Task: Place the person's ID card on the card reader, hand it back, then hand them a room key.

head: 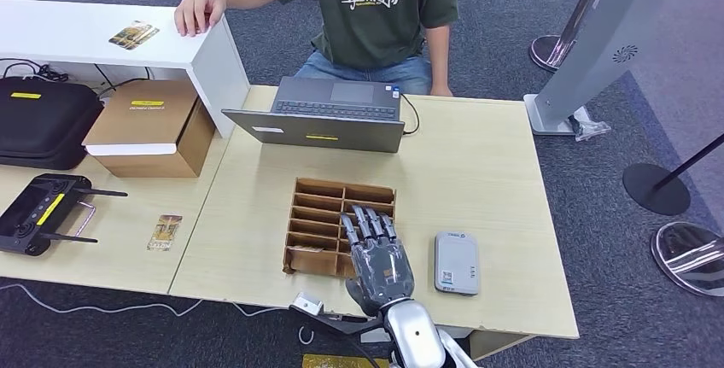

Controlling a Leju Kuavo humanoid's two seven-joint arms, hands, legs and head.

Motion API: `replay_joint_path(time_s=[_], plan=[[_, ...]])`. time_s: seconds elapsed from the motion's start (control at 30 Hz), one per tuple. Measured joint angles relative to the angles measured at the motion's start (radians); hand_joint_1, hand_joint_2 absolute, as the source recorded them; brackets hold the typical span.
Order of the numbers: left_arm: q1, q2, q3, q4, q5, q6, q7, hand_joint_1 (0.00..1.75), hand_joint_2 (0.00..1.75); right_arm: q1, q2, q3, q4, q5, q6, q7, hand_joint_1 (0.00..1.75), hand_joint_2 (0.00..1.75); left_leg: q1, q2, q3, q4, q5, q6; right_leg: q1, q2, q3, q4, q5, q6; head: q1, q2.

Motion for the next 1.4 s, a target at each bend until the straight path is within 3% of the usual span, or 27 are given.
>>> replay_joint_path(time_s=[0.3, 0.8, 1.4], plan=[[0.004, -0.004, 0.000, 0.000, -0.010, 0.022, 0.014, 0.00, 0.00, -0.074, 0.045, 0.033, 0.102, -0.022, -0.006, 0.020, 0.00, 1.75, 0.000, 0.000, 0.000, 0.000, 0.000, 0.000, 0.000, 0.000, 0.000, 0.000, 0.000, 0.000, 0.000, 0.000], [0.008, -0.012, 0.010, 0.000, -0.004, 0.041, 0.041, 0.00, 0.00, -0.126, 0.065, 0.056, 0.193, -0.038, 0.015, 0.074, 0.00, 1.75, 0.000, 0.000, 0.000, 0.000, 0.000, 0.000, 0.000, 0.000, 0.000, 0.000, 0.000, 0.000, 0.000, 0.000], [0.018, -0.016, 0.038, 0.000, -0.005, 0.071, 0.045, 0.00, 0.00, -0.045, 0.022, 0.049, 0.031, 0.053, 0.112, 0.192, 0.00, 1.75, 0.000, 0.000, 0.000, 0.000, 0.000, 0.000, 0.000, 0.000, -0.001, 0.000, 0.000, 0.000, 0.000, 0.000]])
